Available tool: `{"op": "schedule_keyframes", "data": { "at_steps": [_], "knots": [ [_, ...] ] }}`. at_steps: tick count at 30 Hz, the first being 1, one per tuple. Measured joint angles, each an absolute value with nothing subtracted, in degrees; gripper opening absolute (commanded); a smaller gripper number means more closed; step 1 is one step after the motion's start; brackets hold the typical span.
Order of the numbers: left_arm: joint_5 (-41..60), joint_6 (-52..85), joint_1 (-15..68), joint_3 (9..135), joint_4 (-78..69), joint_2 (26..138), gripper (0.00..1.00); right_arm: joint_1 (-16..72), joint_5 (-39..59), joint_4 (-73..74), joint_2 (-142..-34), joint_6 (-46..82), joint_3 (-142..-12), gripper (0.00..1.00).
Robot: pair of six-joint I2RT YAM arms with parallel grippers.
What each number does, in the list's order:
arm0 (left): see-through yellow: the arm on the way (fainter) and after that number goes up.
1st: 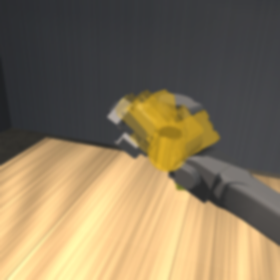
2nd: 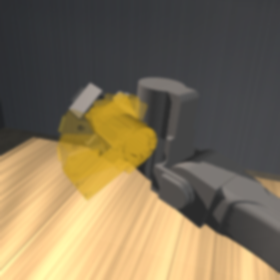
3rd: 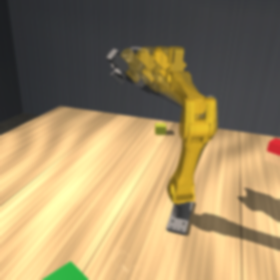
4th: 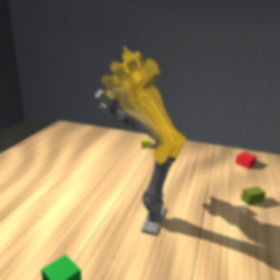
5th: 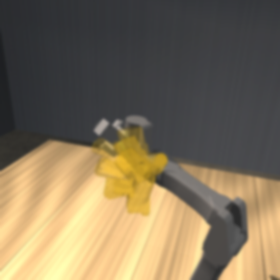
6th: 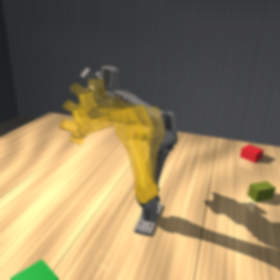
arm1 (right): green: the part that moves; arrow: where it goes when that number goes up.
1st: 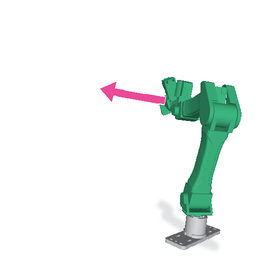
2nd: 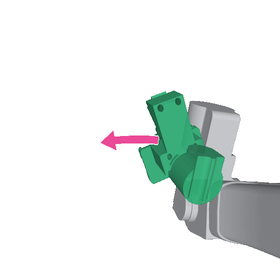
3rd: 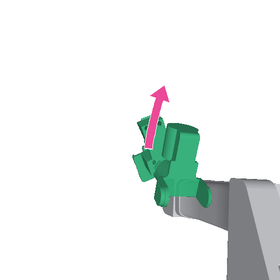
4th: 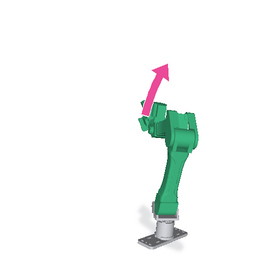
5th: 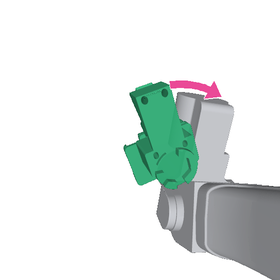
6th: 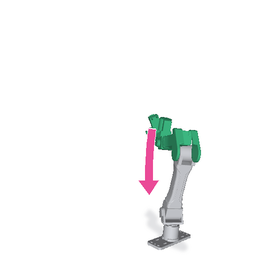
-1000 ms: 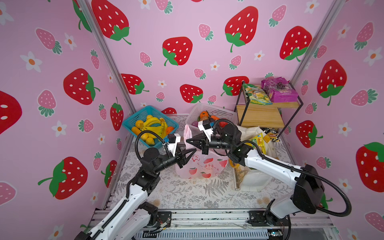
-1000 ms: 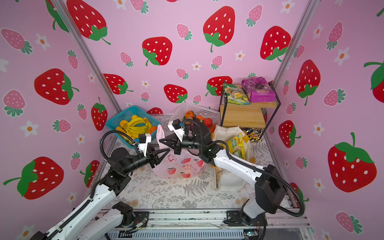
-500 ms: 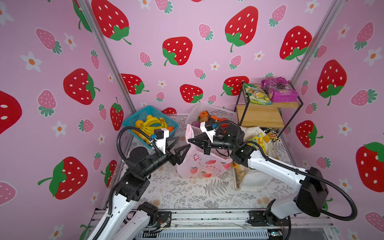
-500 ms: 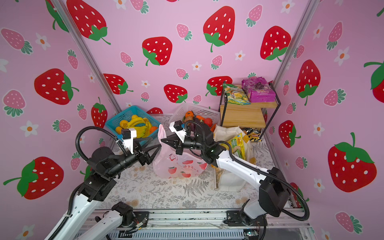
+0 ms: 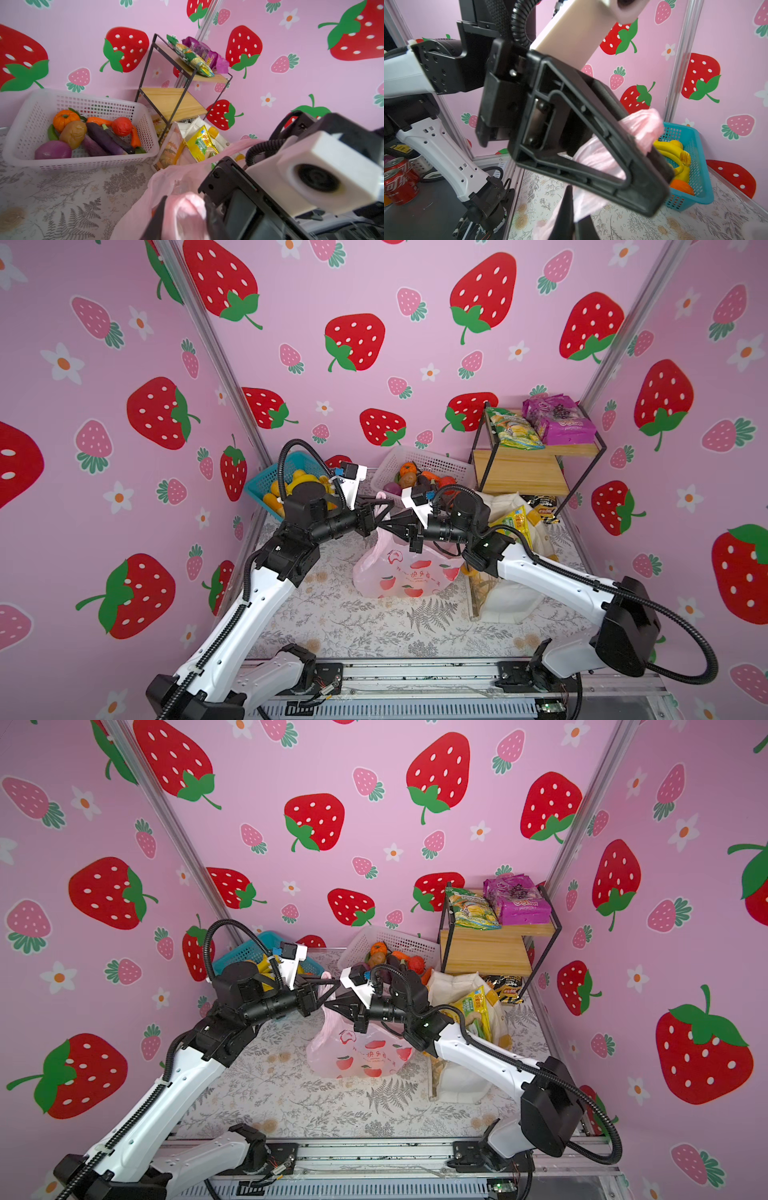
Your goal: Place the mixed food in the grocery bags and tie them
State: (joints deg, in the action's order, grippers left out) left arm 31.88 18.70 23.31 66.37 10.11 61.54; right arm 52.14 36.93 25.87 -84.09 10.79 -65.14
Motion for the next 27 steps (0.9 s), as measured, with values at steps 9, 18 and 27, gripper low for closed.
{"op": "schedule_keyframes", "data": {
  "at_steps": [9,18,27],
  "knots": [
    [32.1,23.2,23.4,64.2,6.3,57.3,0.0,55.3,25.3,26.4,-80.8,9.6,-58.6,0.77],
    [32.1,27.6,23.4,61.7,3.9,56.3,0.0,59.7,17.2,34.1,-84.1,7.8,-60.2,0.73],
    [30.8,32.2,23.4,59.6,1.0,54.9,0.0,60.2,12.5,44.2,-91.5,11.2,-54.2,0.39]
  ]
}}
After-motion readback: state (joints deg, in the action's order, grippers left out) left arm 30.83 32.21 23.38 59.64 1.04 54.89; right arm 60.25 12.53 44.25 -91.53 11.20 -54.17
